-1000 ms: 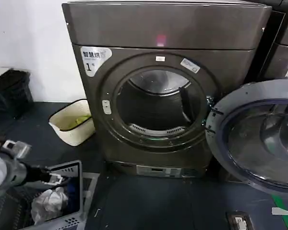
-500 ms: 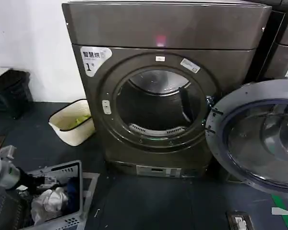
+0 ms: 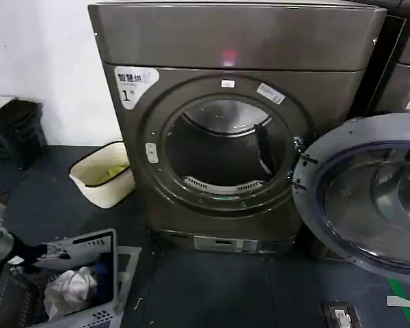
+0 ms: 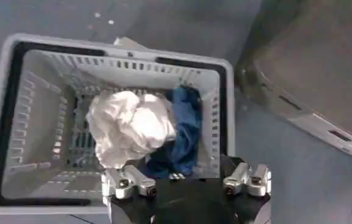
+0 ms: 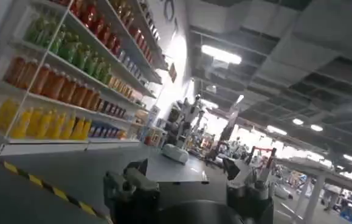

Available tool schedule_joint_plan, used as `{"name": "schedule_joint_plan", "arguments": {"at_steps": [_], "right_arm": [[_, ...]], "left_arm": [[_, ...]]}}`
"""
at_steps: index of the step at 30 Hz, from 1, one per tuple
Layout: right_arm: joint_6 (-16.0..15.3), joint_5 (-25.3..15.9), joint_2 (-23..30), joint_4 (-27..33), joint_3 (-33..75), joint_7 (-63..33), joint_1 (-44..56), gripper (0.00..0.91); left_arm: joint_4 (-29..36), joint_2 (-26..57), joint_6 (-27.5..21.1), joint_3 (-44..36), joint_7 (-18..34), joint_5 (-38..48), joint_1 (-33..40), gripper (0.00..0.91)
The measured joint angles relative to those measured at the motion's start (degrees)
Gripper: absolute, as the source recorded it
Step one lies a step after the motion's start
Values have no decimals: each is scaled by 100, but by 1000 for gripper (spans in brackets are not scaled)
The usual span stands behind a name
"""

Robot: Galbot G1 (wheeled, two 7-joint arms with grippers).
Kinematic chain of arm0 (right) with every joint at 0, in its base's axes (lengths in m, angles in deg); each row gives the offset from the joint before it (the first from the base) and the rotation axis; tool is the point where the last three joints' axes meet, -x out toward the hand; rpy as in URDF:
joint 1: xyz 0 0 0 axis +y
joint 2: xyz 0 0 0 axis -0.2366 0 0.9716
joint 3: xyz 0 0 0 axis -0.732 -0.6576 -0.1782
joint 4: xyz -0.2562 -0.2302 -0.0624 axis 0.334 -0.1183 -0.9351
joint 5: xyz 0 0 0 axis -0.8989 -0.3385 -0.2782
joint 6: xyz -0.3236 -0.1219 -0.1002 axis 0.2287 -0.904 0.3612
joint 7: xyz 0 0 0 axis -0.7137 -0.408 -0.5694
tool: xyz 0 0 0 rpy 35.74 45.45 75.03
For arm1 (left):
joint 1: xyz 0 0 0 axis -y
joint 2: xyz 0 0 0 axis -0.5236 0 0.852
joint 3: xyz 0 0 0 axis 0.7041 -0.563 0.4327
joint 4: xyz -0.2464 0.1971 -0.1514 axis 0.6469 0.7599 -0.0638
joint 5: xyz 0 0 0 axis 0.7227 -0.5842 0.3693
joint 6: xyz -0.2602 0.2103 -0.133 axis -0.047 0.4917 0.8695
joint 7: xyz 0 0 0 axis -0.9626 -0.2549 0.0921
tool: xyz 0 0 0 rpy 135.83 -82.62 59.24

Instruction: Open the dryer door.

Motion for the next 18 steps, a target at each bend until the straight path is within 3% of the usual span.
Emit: {"name": "schedule_joint_plan", "arguments": {"at_steps": [18], "right_arm": [[143,52,-34,148,51,-16,-4,907]], "left_arm": [[-304,-86,-1,-6,79,66,-10,907]]}}
